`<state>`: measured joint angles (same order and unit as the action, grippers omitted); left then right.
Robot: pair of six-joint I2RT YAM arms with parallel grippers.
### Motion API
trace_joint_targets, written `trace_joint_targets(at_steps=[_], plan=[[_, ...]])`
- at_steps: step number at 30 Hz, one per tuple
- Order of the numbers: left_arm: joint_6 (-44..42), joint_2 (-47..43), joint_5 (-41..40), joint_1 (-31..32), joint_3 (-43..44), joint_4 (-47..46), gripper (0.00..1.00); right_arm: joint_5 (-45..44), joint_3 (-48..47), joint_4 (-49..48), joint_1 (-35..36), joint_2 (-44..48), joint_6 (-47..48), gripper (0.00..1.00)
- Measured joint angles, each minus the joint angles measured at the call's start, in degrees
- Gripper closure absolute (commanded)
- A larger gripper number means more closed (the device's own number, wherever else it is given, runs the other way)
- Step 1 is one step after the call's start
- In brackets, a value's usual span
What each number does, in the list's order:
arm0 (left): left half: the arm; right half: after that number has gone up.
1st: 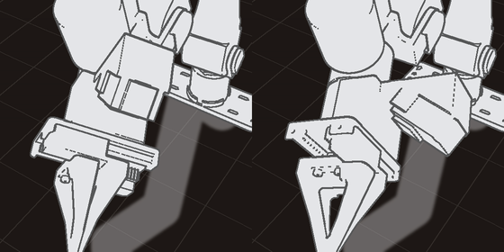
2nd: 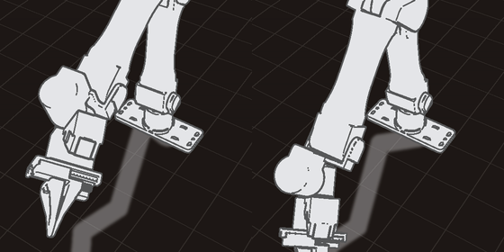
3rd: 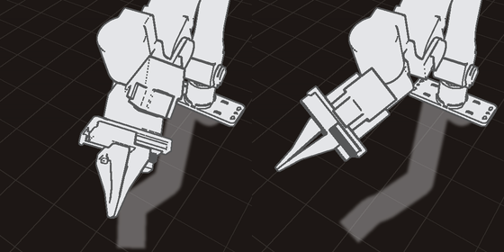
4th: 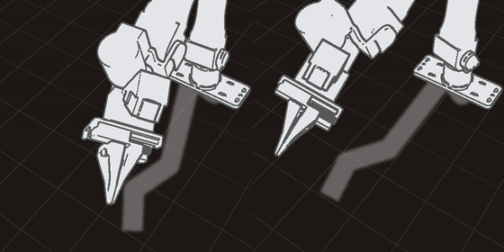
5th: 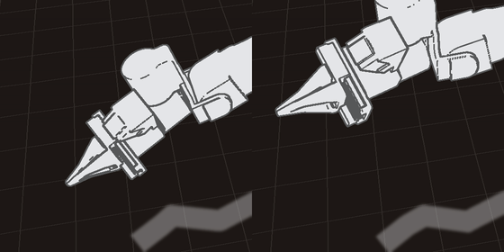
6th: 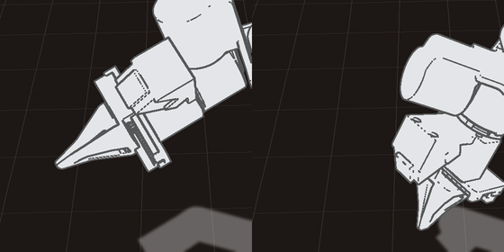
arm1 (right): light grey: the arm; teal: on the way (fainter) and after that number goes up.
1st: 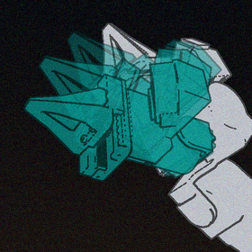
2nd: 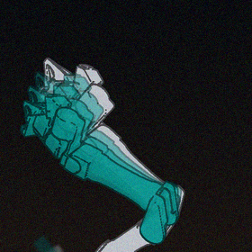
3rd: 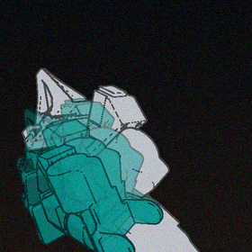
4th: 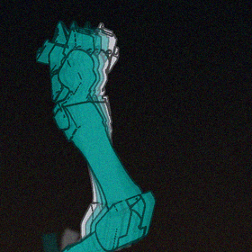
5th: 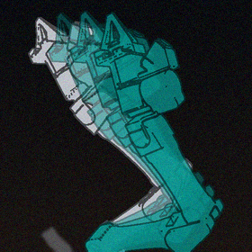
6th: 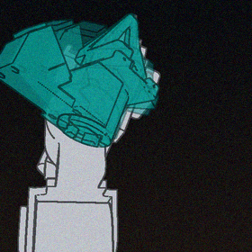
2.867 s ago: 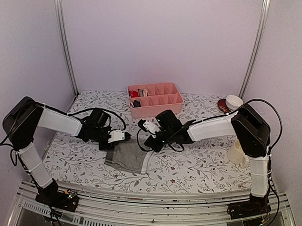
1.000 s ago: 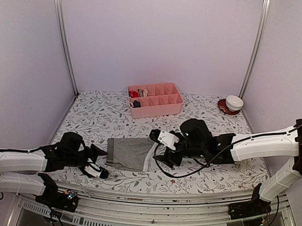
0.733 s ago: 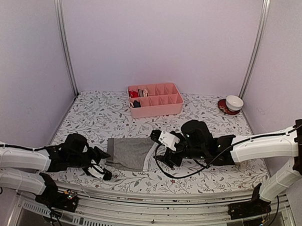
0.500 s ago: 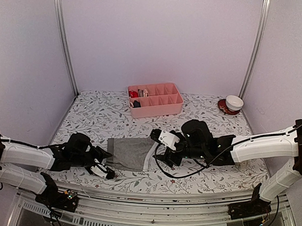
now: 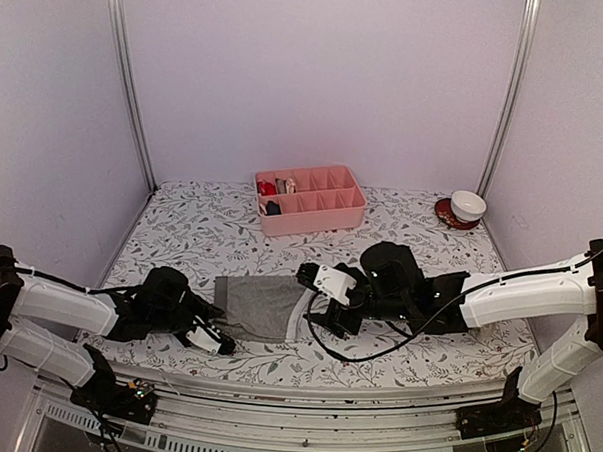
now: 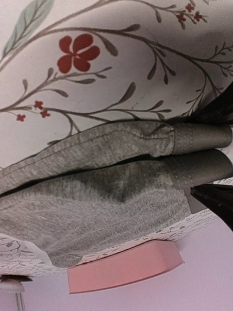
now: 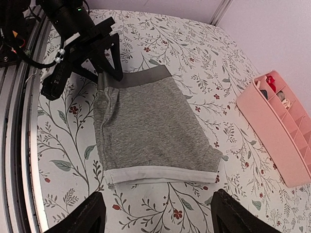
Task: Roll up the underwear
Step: Pick up the underwear from the center of the board.
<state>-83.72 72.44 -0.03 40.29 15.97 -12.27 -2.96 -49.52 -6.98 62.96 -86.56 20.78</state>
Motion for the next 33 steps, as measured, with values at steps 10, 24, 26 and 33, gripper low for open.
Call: trace_joint_targets(at_steps=[10, 24, 26, 33], plan=[[2.23, 0.33, -0.42, 1.57, 0.07, 2.95, 1.0, -0.04, 0.52, -2.38, 1.53, -1.42, 3.63, 0.19], [9.64, -0.81, 2.6, 2.05, 6.23, 11.85, 1.0, -3.23, 3.06, -11.65, 10.54, -15.5, 19.32, 0.12], [10.51, -1.75, 3.23, 2.05, 6.67, 13.09, 1.0, -4.96, 1.73, -12.74, 11.28, -18.64, 20.68, 0.12], [11.78, -3.72, 4.96, 2.03, 6.93, 15.87, 1.0, -11.63, -3.52, -17.29, 11.93, -24.83, 23.08, 0.11]])
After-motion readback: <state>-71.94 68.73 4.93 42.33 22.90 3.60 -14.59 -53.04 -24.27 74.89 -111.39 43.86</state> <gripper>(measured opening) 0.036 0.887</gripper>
